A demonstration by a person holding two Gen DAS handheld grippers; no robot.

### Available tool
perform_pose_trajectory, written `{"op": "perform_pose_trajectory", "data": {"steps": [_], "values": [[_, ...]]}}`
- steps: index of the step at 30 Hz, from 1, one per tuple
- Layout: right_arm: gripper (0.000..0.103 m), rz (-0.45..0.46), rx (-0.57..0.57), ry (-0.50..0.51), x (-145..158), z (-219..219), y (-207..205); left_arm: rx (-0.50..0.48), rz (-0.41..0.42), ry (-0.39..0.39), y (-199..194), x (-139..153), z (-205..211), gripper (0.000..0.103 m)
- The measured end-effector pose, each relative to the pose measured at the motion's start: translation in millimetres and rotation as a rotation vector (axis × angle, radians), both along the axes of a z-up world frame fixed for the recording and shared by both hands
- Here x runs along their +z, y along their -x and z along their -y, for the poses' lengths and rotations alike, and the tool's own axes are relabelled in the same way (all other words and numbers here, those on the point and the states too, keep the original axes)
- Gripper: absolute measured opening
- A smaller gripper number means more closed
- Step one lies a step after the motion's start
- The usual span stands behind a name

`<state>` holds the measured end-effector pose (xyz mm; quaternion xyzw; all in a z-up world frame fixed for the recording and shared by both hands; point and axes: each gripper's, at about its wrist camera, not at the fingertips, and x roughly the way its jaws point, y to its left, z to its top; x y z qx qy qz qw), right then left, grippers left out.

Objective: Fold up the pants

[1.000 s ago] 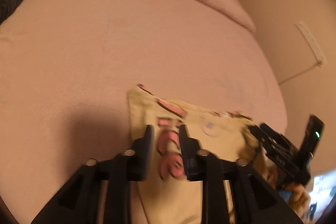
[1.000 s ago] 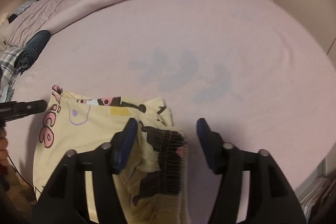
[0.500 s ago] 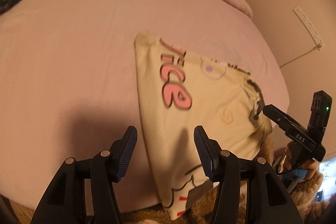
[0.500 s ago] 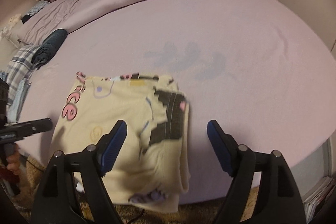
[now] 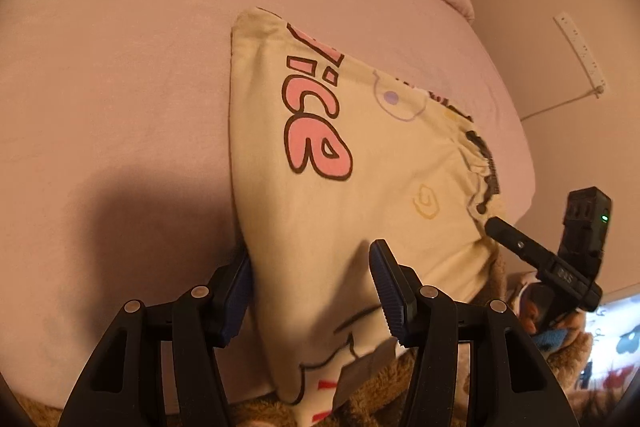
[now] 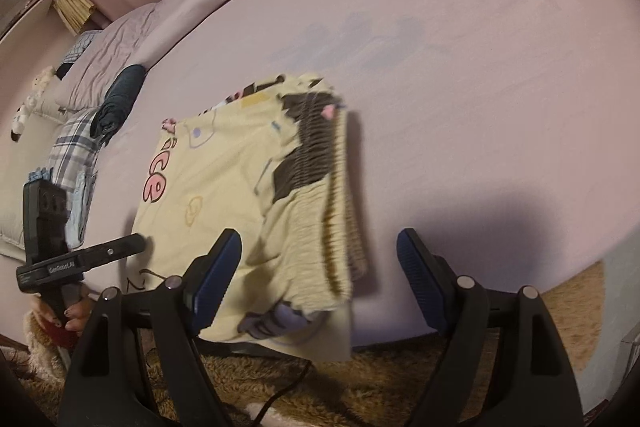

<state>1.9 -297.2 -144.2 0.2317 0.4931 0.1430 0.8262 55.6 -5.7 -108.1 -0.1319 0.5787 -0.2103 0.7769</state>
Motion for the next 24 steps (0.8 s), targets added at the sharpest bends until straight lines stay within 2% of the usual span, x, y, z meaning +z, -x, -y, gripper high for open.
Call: {"op": "perform_pose_trajectory", "data": {"steps": [3,10,16,18,20,22,23,24], "values": [[0.081,0.006,0.023,-0.003,0.7,-6.7,-1.7,-0.022,0.01,-0.014,-4.8,0.4,6.0,0.055],[0.082,0.005,0.097,-0.122,-9.2,-15.6,-24.0,-0.044,0.007,0.034,-23.7,-3.5,9.9,0.055],[0.082,0.008,0.152,-0.2,-13.9,-30.3,-48.4,-0.068,0.035,-0.01,-29.0,-1.5,22.4,0.054],[0.077,0.007,0.15,-0.22,-14.2,-29.8,-49.4,-0.065,0.064,-0.057,-23.5,0.6,25.8,0.044],[0.052,0.002,0.151,-0.241,-16.6,-34.0,-44.7,-0.064,0.081,-0.074,-19.0,0.9,29.4,0.031],[0.041,0.004,0.147,-0.219,-17.8,-34.7,-39.2,-0.047,0.042,-0.025,-17.8,0.2,26.7,0.019],[0.034,0.007,0.143,-0.2,-16.8,-34.1,-36.4,-0.035,0.033,-0.01,-18.1,0.8,24.7,0.019],[0.033,0.002,0.134,-0.196,-15.1,-34.5,-34.3,-0.032,0.037,-0.013,-17.0,1.5,24.4,0.018]]}}
